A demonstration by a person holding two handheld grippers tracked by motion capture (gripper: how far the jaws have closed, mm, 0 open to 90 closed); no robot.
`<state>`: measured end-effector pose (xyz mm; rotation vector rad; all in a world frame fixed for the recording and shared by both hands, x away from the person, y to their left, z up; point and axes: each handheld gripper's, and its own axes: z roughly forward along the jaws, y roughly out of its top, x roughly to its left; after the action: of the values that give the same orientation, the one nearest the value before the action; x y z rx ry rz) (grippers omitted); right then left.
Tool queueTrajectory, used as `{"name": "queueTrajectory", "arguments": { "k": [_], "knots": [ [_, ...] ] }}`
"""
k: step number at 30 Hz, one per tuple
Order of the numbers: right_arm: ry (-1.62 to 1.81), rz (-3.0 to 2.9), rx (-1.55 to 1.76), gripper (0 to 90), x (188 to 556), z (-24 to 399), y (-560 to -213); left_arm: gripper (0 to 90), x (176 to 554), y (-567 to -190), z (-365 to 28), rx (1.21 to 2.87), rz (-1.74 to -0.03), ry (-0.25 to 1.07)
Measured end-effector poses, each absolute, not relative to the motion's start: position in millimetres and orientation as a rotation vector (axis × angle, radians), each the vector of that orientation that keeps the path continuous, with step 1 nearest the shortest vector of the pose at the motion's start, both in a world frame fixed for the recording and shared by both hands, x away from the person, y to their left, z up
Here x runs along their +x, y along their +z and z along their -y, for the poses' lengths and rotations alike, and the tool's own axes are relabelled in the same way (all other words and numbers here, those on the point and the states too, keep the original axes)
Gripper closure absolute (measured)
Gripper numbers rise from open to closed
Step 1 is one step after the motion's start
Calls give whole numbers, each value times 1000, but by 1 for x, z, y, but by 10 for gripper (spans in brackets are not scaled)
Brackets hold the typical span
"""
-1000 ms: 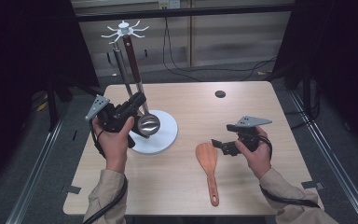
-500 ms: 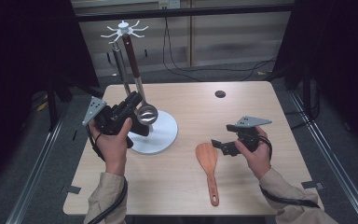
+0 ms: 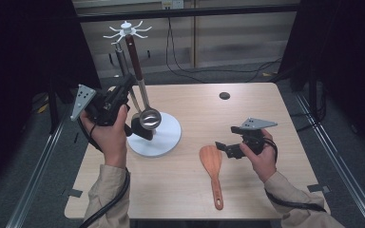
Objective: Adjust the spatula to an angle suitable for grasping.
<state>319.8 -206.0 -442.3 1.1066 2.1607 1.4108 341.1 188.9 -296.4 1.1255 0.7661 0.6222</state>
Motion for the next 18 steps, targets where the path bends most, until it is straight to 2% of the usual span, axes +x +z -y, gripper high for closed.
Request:
{"name": "queueTrajectory", "arguments": {
  "k": [18],
  "knots": [
    [1420,-2157,1103,82,321,208,-442,900,356,-258,-170,1050,-692,611]
  ]
}}
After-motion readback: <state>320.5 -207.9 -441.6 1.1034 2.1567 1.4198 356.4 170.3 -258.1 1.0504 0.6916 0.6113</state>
